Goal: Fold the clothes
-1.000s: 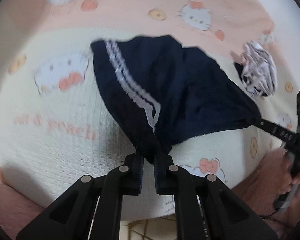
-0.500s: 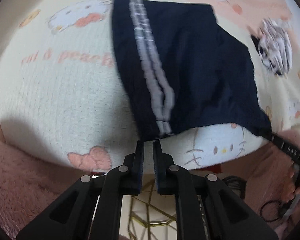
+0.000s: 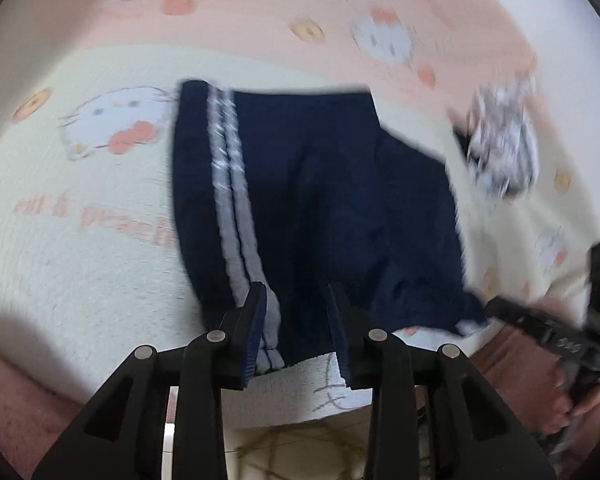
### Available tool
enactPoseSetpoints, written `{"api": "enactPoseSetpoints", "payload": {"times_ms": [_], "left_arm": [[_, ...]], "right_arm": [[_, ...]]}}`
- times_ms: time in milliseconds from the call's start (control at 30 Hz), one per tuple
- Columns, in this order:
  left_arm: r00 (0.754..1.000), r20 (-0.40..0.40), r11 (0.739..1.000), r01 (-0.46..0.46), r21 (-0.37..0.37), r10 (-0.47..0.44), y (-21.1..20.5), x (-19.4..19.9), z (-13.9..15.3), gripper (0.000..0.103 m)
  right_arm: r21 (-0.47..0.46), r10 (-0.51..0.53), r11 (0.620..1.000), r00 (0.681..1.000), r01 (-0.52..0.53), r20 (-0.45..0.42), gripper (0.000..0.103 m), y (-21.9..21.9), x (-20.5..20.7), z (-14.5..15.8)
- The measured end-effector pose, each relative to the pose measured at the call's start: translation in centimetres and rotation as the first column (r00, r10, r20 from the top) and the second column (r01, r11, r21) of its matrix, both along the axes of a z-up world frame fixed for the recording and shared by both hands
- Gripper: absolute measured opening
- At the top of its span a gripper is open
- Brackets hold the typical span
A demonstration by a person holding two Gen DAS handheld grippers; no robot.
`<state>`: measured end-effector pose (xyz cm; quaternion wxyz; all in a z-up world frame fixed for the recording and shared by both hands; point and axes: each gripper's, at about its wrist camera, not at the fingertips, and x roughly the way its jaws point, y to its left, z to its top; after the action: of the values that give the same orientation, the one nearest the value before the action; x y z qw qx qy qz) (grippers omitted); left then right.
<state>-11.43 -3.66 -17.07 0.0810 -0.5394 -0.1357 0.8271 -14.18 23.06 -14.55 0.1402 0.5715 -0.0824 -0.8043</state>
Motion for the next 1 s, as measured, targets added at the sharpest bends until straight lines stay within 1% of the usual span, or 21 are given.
{"api": "enactPoseSetpoints", "payload": {"times_ms": [33, 67, 100, 167, 200, 233, 300, 333, 367, 433, 467, 533, 567, 633, 700, 733, 800, 867, 900, 967, 1000], "left_arm": [[0.999, 0.032, 1.000, 0.018, 0.004, -0.018, 0.3, -0.3, -0.8, 0.031], [0.998, 0.055, 1.000, 0.021, 0.013, -0.021, 0.4, -0.4, -1.4, 0.023], [0.997, 0.074, 1.000, 0.015, 0.023, -0.017, 0.4, -0.5, -1.8, 0.021], [0.996, 0.091, 1.000, 0.000, -0.025, 0.002, 0.2, -0.6, -2.3, 0.020], [0.995, 0.096, 0.999, -0.012, -0.036, 0.016, -0.2, -0.5, -2.5, 0.015], [0.994, 0.102, 0.999, -0.025, -0.046, 0.029, -0.5, -0.5, -2.7, 0.014], [0.991, 0.107, 0.995, -0.074, -0.074, 0.081, -1.8, -0.3, -2.6, 0.010], [0.989, 0.106, 0.991, -0.098, -0.090, 0.107, -2.6, -0.1, -2.5, 0.010], [0.986, 0.112, 0.989, -0.116, -0.092, 0.126, -3.3, 0.0, -2.5, 0.010], [0.979, 0.124, 0.985, -0.155, -0.072, 0.163, -4.6, 0.5, -2.4, 0.009], [0.975, 0.126, 0.983, -0.180, -0.049, 0.184, -5.2, 0.7, -2.4, 0.009], [0.969, 0.110, 0.973, -0.227, 0.044, 0.221, -6.5, 1.2, -1.8, 0.010], [0.966, 0.101, 0.964, -0.249, 0.094, 0.240, -7.1, 1.4, -1.5, 0.010], [0.957, 0.095, 0.944, -0.286, 0.164, 0.273, -8.3, 1.9, -1.2, 0.010], [0.947, 0.093, 0.920, -0.320, 0.226, 0.306, -9.5, 2.4, -1.1, 0.010], [0.944, 0.103, 0.912, -0.331, 0.243, 0.315, -9.8, 2.6, -1.2, 0.010], [0.946, 0.138, 0.907, -0.322, 0.272, 0.294, -9.3, 2.5, -2.0, 0.010], [0.955, 0.142, 0.915, -0.290, 0.279, 0.260, -8.3, 2.0, -2.2, 0.010], [0.960, 0.123, 0.913, -0.278, 0.299, 0.252, -7.9, 1.8, -2.0, 0.010], [0.967, 0.063, 0.899, -0.254, 0.356, 0.248, -7.1, 1.6, -1.2, 0.010], [0.969, 0.033, 0.892, -0.240, 0.384, 0.247, -6.7, 1.6, -0.9, 0.010]], "right_arm": [[0.037, 0.006, 0.999, 1.000, -0.006, -0.003, 0.041, -0.3, 0.2, -0.1], [0.086, -0.017, 0.996, 1.000, 0.017, -0.006, 0.041, -0.4, 0.1, -0.4], [0.132, -0.039, 0.990, 0.999, 0.040, -0.010, 0.041, -0.5, 0.0, -0.7], [0.121, -0.047, 0.992, 0.999, 0.046, 0.006, 0.041, -0.7, -0.8, -1.6], [0.114, -0.052, 0.992, 0.999, 0.050, 0.013, 0.041, -0.8, -1.3, -2.0], [0.118, -0.048, 0.992, 0.999, 0.046, 0.017, 0.041, -0.9, -1.5, -2.2], [0.125, -0.040, 0.991, 0.999, 0.037, 0.024, 0.041, -1.2, -2.1, -2.7], [0.126, -0.036, 0.992, 0.999, 0.032, 0.031, 0.041, -1.4, -2.2, -3.0], [0.125, -0.030, 0.992, 0.999, 0.025, 0.034, 0.041, -1.8, -2.1, -3.1], [0.124, -0.017, 0.992, 0.999, 0.011, 0.041, 0.041, -2.7, -2.0, -3.3], [0.131, -0.011, 0.991, 0.999, 0.007, 0.033, 0.041, -2.9, -2.0, -3.3], [0.162, -0.007, 0.987, 1.000, 0.006, 0.011, 0.041, -3.4, -2.2, -3.3], [0.198, -0.002, 0.980, 1.000, -0.003, 0.023, 0.041, -3.8, -2.5, -3.9], [0.267, 0.008, 0.963, 0.999, -0.021, 0.047, 0.041, -4.4, -3.2, -5.0], [0.269, -0.006, 0.963, 1.000, 0.000, 0.022, 0.042, -4.6, -3.4, -4.7], [0.251, -0.012, 0.968, 1.000, 0.011, 0.005, 0.042, -4.5, -3.4, -4.1], [0.219, -0.017, 0.976, 1.000, 0.022, -0.024, 0.042, -4.3, -3.2, -3.2], [0.199, -0.008, 0.980, 1.000, 0.014, -0.031, 0.042, -4.3, -3.1, -2.9], [0.188, -0.002, 0.982, 1.000, 0.004, -0.015, 0.042, -4.3, -3.2, -3.2], [0.170, 0.003, 0.985, 1.000, -0.005, 0.011, 0.042, -4.4, -3.5, -3.7], [0.164, 0.000, 0.986, 1.000, 0.002, -0.008, 0.042, -4.3, -3.4, -3.4]]}}
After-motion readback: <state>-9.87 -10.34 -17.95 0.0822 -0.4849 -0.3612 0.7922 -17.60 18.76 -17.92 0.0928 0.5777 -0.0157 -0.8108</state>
